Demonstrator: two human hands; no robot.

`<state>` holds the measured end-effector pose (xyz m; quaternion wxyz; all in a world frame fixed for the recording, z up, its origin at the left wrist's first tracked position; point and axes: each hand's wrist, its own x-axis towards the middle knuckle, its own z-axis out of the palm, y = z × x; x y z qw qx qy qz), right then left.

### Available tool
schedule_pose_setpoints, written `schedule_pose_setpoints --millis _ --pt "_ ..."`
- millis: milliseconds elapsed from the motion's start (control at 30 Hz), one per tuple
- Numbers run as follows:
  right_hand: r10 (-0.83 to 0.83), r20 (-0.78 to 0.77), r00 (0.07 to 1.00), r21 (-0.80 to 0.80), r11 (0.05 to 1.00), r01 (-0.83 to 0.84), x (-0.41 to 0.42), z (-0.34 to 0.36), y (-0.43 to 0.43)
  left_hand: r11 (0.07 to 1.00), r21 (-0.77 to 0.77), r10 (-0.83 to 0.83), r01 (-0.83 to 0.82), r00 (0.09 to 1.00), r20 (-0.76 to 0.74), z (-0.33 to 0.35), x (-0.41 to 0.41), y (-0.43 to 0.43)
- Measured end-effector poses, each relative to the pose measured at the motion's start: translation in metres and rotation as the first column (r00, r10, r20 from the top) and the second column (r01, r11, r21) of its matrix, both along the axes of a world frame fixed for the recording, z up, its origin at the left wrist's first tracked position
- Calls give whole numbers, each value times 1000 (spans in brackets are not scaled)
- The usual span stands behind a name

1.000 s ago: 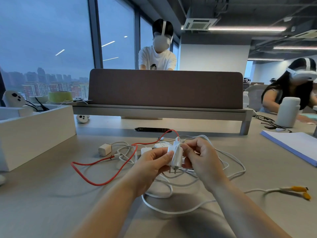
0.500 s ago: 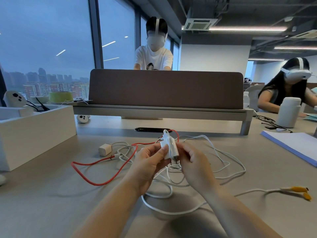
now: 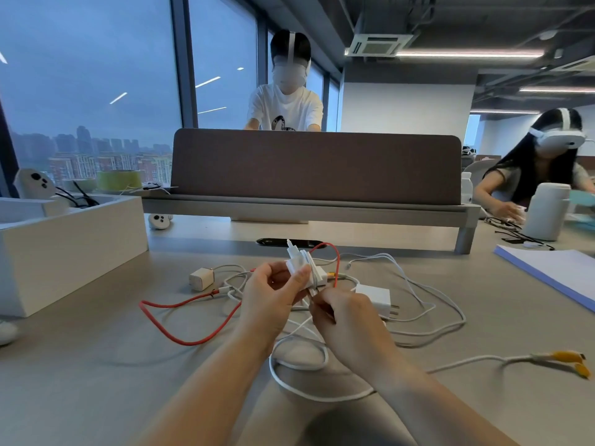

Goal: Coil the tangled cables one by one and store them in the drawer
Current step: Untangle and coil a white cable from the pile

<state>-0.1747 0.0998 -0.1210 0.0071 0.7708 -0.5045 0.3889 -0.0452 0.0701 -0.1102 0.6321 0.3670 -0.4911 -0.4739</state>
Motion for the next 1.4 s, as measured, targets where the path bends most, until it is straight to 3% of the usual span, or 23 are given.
schedule_pose_setpoints --millis 167,433,767,967,1133,1400 --pt "-99 -155 983 -104 991 84 -3 5 5 991 -106 109 -88 970 218 -1 2 1" --pt "-246 -221 944 -297 939 175 -5 4 6 933 -321 297 -160 848 439 -1 1 2" --pt "-241 -255 936 -490 867 90 -20 10 -4 854 -518 432 -43 612 663 -2 5 0" --pt "-172 -157 972 -458 885 82 -33 14 -10 894 -432 307 115 544 781 -1 10 0" --pt "-70 69 995 -334 938 89 -43 7 -17 892 -396 229 218 539 811 1 11 2" --pt "72 275 959 -277 961 7 -46 13 -17 880 -297 35 371 572 819 6 17 5"
